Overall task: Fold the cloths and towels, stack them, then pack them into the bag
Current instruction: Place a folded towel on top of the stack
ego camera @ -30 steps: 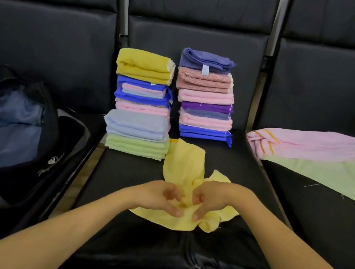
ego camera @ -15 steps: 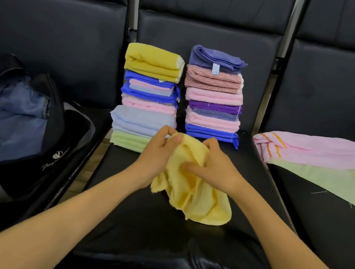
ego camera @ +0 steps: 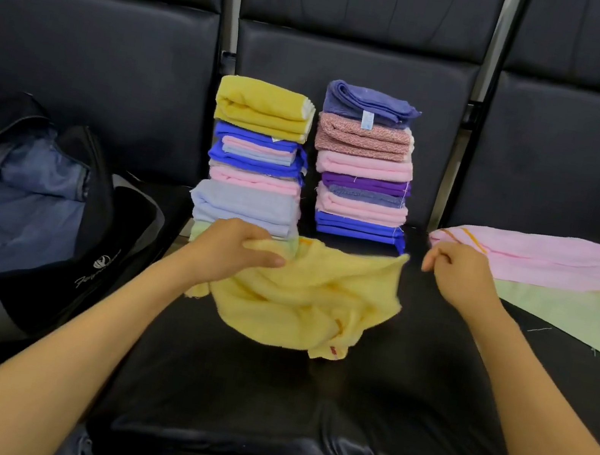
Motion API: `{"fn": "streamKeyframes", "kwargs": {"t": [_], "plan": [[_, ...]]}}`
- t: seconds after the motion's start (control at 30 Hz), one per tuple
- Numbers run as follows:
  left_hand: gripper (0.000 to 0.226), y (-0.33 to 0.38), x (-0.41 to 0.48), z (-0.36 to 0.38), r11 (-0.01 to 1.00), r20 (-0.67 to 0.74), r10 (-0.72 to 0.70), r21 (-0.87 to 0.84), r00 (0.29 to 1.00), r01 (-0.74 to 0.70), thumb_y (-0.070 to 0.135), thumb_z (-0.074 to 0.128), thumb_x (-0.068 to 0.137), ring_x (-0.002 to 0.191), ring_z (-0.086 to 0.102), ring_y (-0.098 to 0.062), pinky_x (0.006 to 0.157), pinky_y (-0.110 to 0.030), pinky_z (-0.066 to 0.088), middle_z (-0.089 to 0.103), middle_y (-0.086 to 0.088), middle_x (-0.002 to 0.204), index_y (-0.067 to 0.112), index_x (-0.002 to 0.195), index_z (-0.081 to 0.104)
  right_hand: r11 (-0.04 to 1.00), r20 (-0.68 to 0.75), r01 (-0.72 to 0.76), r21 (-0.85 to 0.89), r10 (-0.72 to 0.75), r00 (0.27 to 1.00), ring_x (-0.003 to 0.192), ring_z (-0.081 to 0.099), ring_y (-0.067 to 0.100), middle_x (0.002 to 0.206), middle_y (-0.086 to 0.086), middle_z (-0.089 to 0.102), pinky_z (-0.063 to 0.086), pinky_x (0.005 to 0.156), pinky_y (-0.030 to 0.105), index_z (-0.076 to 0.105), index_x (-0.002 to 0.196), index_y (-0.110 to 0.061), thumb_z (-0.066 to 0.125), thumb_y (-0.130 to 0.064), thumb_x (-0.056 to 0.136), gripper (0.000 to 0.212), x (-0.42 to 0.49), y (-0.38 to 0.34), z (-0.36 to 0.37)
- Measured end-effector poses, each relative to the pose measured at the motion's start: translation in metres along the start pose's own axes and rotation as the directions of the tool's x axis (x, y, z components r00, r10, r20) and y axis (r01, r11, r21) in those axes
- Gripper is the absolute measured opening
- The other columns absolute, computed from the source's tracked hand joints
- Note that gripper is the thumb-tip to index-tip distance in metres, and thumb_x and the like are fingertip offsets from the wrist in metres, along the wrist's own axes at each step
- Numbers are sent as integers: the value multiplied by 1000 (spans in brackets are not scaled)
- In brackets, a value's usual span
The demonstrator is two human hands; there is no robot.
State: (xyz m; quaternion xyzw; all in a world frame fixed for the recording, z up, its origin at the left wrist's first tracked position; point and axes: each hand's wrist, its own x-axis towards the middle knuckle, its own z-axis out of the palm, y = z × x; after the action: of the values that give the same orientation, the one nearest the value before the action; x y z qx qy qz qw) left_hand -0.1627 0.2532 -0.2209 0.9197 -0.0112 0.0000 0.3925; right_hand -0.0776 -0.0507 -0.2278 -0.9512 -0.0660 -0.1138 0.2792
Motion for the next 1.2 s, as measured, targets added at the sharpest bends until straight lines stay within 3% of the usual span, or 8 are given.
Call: {"fn": "streamKeyframes", "kwargs": {"t": [0.23,0.37,0.47,0.57,0.73,0.87,1.0,1.2], "plan": [[32,13,-2,30,891,101,-63,-441,993,102,40,57,92,91,70,-17,93,-42,53,74,-1,97,13,102,70,979,522,59,193,-153,839,98,62,8,104,-6,65,51,94,33,63,99,-22,59,-13,91,13,-27,-26,23],[33,22,-3,38,884,206,-15,-455,978,109,47,57,88,100,67,-19,93,-39,53,72,1,106,24,108,70,932,519,219,289,-345,782,115,49,5,128,-13,47,45,94,24,42,136,-27,68,-24,85,57,-45,-56,46],[28,25,-5,35,876,245,44,-476,968,80,38,67,82,101,65,-13,88,-30,54,69,7,108,31,110,66,938,484,267,220,-343,805,114,51,12,125,-5,53,44,94,27,47,134,-22,52,-16,95,40,-43,-60,53],[50,11,1,30,978,204,-42,-193,978,82,36,75,78,110,56,-10,92,-28,46,58,14,115,27,123,56,969,456,207,135,-246,855,104,57,17,114,1,59,47,89,31,52,126,-18,33,-14,102,31,-38,-55,48],[17,-14,4,35,973,120,54,216,991,-80,24,54,96,106,56,-15,88,-28,47,59,4,113,16,110,60,961,365,124,248,-211,907,100,56,15,112,0,58,46,78,25,51,121,-22,28,-21,104,29,-31,-50,41],[16,-1,5,28,993,42,9,-121,999,-4,22,45,100,92,58,-19,79,-30,48,61,-3,100,10,102,55,927,361,86,364,-226,905,93,57,13,100,-4,61,44,75,25,57,104,-23,53,-38,95,18,-27,-53,22],[5,26,-4,14,708,156,-57,-690,986,150,11,56,93,81,66,-18,73,-30,52,67,-5,89,14,94,59,956,662,279,-89,-153,734,94,55,12,103,-8,58,46,81,29,57,105,-24,71,-43,80,34,-28,-45,16],[43,21,-10,20,993,433,-81,-40,898,108,35,73,81,109,61,-12,94,-28,48,65,9,118,28,121,59,990,381,115,78,-136,915,100,55,19,107,1,58,44,84,30,56,107,-18,42,-25,100,17,-23,-36,5]]}}
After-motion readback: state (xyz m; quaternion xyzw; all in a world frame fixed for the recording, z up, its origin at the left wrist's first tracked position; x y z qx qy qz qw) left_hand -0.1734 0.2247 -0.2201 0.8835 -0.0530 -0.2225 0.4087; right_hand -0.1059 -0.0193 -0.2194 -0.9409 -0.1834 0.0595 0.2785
